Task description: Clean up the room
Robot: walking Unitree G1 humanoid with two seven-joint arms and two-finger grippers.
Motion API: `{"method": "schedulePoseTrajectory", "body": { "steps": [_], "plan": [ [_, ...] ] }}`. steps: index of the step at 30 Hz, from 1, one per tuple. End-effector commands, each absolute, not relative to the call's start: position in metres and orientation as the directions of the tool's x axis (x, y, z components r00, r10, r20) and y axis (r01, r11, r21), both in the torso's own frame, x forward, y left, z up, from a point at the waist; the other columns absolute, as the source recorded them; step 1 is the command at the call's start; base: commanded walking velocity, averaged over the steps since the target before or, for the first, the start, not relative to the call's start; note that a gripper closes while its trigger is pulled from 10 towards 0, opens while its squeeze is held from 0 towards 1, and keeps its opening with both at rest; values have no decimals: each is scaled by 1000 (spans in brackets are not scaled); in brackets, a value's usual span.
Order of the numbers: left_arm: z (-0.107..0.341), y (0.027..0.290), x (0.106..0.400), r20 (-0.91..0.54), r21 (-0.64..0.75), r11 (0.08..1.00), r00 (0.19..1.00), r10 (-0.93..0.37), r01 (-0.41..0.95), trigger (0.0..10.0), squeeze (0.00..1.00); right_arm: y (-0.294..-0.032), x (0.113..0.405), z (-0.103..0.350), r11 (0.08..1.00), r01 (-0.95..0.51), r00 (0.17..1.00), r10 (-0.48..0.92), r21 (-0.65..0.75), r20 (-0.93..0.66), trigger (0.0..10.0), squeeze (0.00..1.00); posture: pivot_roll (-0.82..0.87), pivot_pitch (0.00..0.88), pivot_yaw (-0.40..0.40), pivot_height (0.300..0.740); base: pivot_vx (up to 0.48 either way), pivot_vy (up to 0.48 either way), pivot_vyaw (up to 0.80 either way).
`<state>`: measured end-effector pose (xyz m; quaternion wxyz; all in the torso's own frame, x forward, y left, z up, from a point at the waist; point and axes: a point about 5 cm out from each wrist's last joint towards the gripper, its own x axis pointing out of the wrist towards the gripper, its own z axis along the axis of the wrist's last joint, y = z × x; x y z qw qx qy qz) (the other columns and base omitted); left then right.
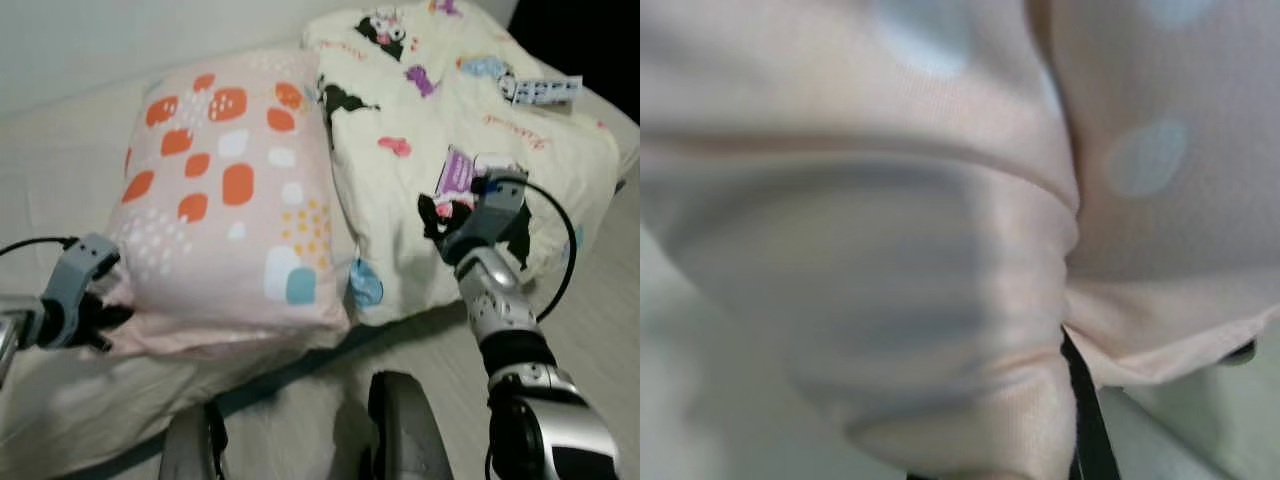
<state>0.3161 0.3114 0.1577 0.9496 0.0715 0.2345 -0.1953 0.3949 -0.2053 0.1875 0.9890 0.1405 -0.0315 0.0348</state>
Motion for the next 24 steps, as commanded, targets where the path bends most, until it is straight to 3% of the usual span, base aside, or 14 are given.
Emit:
{"method": "schedulePoseTrajectory", "body": {
  "steps": [1,5,7,10,24],
  "plan": [
    [160,315,317,-380,2,935,866,-326,353,0,0,-205,395,175,940,-84,996,87,330,8,10000,1000,46,275,13,552,0,0,0],
    [157,312,318,-337,-68,943,882,-329,326,0,0,-199,397,173,918,-117,991,131,379,-12,10000,1000,48,277,12,552,0,0,0],
    [158,305,320,-229,-107,942,914,-335,318,0,0,-183,399,168,890,-201,973,229,409,-19,10000,1000,58,282,6,552,0,0,0],
    [159,302,321,-174,-122,948,934,-313,295,0,0,-175,399,166,879,-236,963,267,415,-17,10000,1000,72,288,1,552,0,0,0],
    [149,297,306,-140,-178,945,944,-300,274,0,0,-142,402,178,737,-411,903,409,537,130,10000,1000,114,321,-25,552,0,0,0]
  ]
}}
